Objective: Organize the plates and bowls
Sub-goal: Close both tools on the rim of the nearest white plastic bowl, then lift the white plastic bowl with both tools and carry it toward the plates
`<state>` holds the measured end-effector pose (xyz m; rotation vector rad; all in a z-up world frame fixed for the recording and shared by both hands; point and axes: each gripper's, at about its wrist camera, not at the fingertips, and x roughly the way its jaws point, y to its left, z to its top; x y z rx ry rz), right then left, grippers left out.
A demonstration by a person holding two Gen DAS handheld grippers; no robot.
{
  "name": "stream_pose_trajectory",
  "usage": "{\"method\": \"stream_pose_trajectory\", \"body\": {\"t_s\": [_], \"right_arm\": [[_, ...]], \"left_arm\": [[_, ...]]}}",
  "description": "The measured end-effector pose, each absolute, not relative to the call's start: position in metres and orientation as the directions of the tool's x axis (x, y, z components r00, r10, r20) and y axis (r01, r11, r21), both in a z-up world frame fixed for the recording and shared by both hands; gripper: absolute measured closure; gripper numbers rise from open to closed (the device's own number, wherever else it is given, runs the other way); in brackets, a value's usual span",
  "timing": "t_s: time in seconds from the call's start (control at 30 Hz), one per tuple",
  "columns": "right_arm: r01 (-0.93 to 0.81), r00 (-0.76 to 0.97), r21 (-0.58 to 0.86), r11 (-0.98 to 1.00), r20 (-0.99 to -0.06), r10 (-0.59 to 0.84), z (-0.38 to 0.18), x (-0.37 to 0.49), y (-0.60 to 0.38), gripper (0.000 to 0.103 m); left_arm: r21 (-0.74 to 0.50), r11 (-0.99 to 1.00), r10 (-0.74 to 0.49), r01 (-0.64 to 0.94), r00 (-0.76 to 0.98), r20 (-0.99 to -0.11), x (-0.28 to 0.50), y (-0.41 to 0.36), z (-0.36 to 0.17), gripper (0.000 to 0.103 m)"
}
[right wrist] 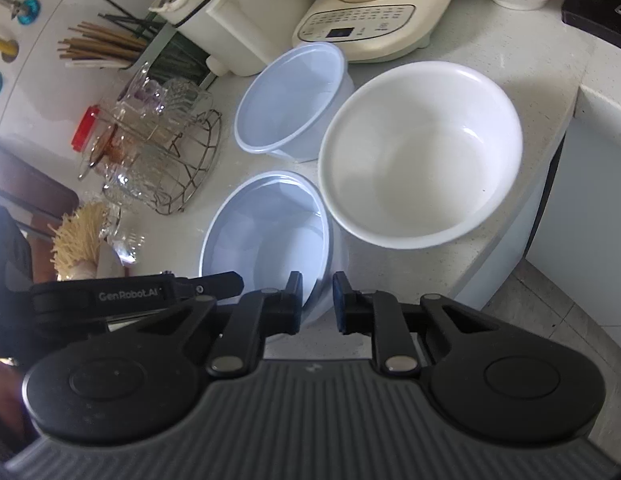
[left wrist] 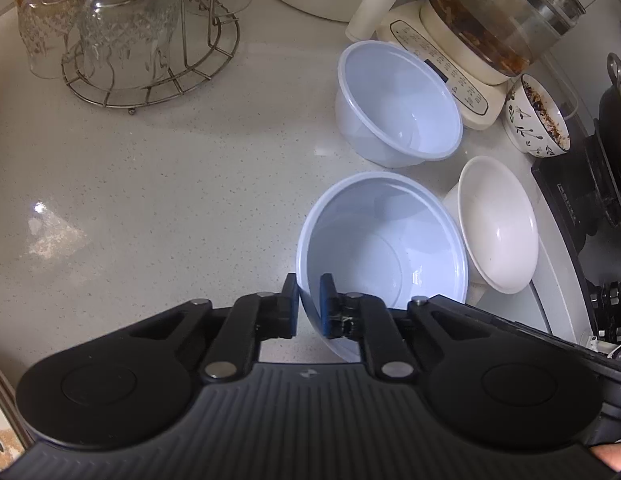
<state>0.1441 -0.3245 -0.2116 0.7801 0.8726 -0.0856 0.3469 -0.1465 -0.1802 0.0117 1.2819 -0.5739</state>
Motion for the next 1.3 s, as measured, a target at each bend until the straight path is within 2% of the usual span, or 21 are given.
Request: {"method": "stream_pose_trajectory", "body": {"t_s": [0.5, 0.77, 1.3], "right_arm": [[0.259, 0.704, 0.595, 0.76, -0.655, 0.273, -0.182, 0.147, -0.301, 0.085], [0.165, 0.696, 0.584, 0.795, -0.64, 0.325, -0.174, 0.164, -0.269, 0.085], [0.108, 0.607, 0.521, 0.847, -0.709, 0.359, -0.191, 0.19, -0.23, 0.085]], "left_arm": [[-0.346, 0.875, -0.436, 0.339, 0.24, -0.867, 0.336, -0.097, -0.144, 0.091], [-0.34, 0.905, -0.408, 0.257, 0.295, -0.864, 0.335, -0.053, -0.137, 0.091], [-0.306, 0.938, -0.343, 0.165, 0.3, -0.89, 0.33, -0.016, -0.157, 0.091]]}}
